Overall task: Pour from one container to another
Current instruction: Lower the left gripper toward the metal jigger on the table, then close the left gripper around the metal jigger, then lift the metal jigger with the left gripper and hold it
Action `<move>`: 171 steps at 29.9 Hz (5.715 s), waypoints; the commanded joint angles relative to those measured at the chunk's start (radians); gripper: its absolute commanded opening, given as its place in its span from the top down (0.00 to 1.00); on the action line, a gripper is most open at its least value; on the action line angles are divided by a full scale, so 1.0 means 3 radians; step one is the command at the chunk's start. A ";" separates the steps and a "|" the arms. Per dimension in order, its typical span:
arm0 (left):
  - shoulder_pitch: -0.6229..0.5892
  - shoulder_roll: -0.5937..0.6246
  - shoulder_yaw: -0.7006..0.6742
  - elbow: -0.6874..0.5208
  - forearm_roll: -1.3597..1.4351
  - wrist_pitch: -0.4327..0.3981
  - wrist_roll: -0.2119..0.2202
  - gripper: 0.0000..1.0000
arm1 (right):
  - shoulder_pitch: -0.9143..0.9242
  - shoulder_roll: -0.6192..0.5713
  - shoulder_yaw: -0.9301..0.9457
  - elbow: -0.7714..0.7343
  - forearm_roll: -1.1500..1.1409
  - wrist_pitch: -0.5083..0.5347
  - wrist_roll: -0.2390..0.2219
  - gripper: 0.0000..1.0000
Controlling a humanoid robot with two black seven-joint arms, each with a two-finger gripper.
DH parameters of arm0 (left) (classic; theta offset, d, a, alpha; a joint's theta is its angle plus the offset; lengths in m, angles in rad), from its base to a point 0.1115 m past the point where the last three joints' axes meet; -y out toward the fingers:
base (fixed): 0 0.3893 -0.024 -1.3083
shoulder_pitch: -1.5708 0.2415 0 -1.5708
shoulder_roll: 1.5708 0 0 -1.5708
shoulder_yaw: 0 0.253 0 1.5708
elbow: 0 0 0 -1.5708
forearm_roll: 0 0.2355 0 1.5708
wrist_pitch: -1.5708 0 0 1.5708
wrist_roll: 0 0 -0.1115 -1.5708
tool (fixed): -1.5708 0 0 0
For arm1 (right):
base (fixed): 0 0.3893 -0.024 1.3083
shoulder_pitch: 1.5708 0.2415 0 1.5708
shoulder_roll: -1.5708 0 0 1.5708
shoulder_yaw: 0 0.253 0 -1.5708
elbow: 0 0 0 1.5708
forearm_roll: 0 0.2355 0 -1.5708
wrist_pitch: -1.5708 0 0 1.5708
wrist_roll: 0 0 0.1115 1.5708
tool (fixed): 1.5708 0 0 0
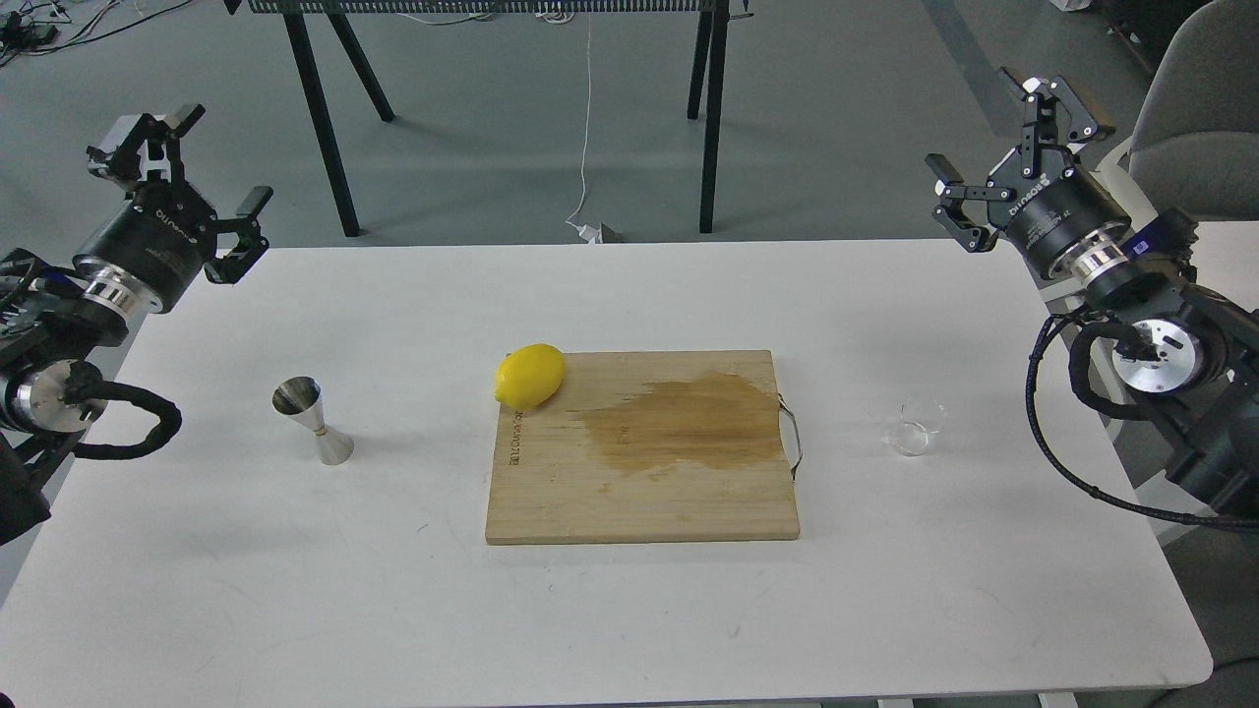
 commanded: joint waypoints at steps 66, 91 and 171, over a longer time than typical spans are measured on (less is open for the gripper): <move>0.0704 0.0778 -0.0046 -0.1522 0.3038 0.3258 0.0000 0.14 | -0.0207 -0.0030 0.0052 -0.0038 0.0000 0.0001 0.0010 0.01; 0.1226 0.0441 -0.0066 -0.1241 0.4152 0.3258 0.0000 0.00 | -0.0095 -0.0050 0.0257 -0.0058 0.0025 0.0001 -0.0092 0.01; 0.1359 -0.0224 -0.0025 -0.0448 0.4894 0.3258 0.0000 0.00 | -0.0166 -0.0106 0.0257 -0.0186 0.0025 0.0001 -0.0082 0.01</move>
